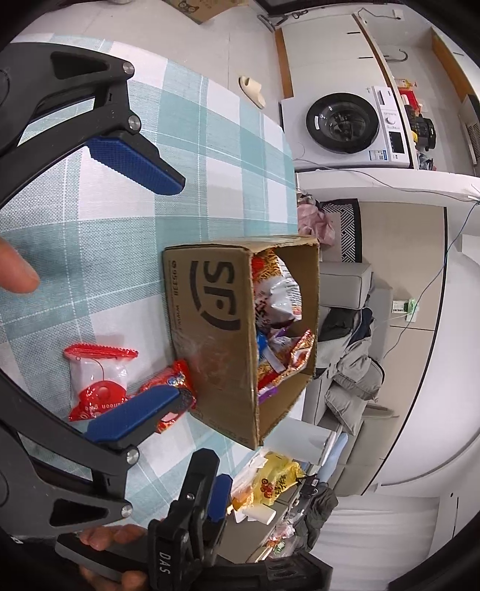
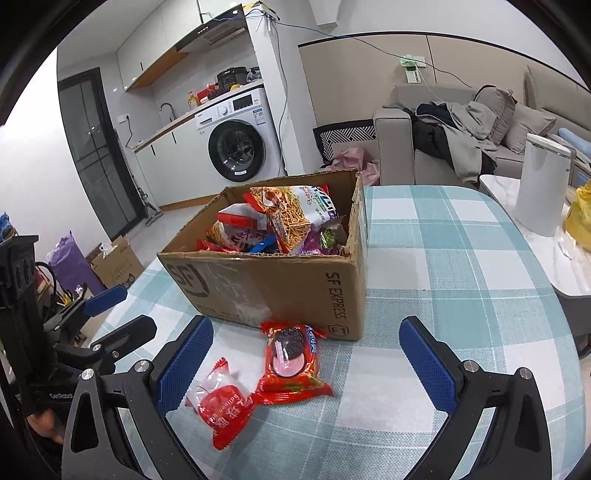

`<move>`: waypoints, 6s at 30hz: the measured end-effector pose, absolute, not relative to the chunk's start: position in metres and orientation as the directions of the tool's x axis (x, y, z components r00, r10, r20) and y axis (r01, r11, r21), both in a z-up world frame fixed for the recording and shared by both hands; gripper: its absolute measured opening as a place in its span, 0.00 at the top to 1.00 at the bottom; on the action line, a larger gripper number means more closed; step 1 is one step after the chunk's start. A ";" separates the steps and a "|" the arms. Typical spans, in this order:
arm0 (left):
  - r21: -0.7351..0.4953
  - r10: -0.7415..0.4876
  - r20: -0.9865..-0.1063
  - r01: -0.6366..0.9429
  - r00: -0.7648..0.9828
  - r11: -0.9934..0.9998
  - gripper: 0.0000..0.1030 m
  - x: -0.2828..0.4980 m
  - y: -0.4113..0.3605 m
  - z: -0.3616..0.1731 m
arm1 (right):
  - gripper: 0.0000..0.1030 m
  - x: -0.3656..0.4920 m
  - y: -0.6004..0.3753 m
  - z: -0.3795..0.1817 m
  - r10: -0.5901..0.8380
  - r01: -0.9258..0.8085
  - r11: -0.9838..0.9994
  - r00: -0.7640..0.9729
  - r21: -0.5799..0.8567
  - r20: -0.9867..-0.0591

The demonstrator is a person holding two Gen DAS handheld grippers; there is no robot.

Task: Organize snacks
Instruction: 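Move the left tool toward the balloon glue pack while the right tool approaches the red Oreo pack, then grasp the red-and-white balloon glue pack with the left tool while the right tool grasps the red Oreo pack, then lift the balloon glue pack and red Oreo pack and carry both over the box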

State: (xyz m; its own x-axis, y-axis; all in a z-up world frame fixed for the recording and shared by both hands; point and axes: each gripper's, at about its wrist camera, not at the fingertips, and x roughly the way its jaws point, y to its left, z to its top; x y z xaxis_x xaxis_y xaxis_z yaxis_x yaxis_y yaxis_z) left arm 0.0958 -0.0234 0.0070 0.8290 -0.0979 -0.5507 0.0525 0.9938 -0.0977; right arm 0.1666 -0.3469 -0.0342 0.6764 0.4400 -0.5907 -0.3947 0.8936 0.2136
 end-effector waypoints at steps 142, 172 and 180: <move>-0.153 -0.221 -0.595 0.161 0.773 0.975 0.57 0.098 -0.016 0.025 | 0.57 0.142 -0.342 -0.017 0.528 -0.500 0.839 0.652 0.216 -0.544; -0.183 -0.183 -0.543 0.098 0.820 0.978 0.57 0.153 -0.008 0.071 | 0.57 0.182 -0.340 0.013 0.498 -0.430 0.867 0.710 0.253 -0.497; -0.177 -0.171 -0.552 0.086 0.816 0.981 0.57 0.174 -0.009 0.065 | 0.57 0.200 -0.332 0.008 0.484 -0.416 0.875 0.711 0.249 -0.511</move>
